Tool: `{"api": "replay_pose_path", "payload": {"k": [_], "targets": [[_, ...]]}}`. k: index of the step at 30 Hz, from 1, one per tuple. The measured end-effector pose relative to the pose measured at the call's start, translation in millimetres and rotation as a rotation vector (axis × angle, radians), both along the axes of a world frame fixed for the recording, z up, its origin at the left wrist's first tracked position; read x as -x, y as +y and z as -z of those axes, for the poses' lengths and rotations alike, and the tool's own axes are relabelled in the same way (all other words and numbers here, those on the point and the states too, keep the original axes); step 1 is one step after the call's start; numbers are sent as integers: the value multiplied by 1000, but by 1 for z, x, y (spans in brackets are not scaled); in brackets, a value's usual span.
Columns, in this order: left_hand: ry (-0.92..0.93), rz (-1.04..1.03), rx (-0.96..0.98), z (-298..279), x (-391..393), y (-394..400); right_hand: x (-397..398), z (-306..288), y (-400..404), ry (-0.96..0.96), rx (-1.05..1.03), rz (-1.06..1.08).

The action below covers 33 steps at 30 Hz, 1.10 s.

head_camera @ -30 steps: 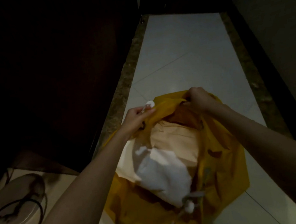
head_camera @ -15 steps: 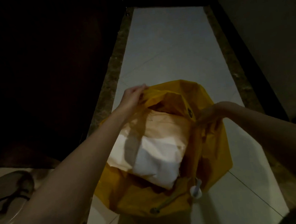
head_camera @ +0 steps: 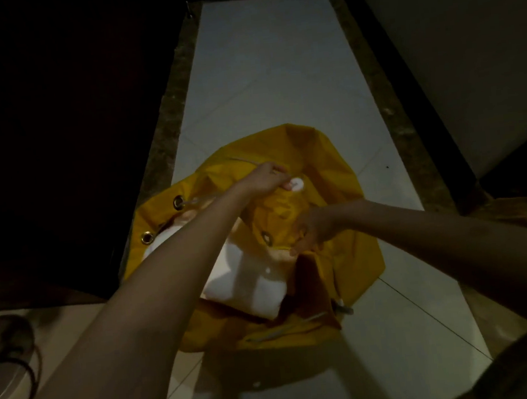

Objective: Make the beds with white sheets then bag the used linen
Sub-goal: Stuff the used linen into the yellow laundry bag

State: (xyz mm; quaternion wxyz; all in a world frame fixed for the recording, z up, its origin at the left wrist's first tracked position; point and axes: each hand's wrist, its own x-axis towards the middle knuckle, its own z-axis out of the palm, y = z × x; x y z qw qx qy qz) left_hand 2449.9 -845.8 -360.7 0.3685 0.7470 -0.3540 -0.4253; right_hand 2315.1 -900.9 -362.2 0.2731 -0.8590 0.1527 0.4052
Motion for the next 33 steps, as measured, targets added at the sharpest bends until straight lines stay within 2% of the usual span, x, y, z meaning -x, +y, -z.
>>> {"api": "replay_pose_path", "payload": {"k": [4,7,14,20,24,27,33], "targets": [[172,-94,7,11,-2,2,30,0,-15,219,-9,85],[266,-134,-7,19,7,3,51,23,-9,360,-33,78],[259,-65,-93,29,20,2,68,80,25,289,-53,35],[312,-92,-101,29,19,2,67,74,14,369,-174,-2],[433,-98,-102,31,19,2,55,51,-16,344,-417,180],[451,-82,-134,34,20,3,46,41,-31,305,-574,380],[571,-61,-187,37,24,4,26,9,-64,-25,-588,756]]}}
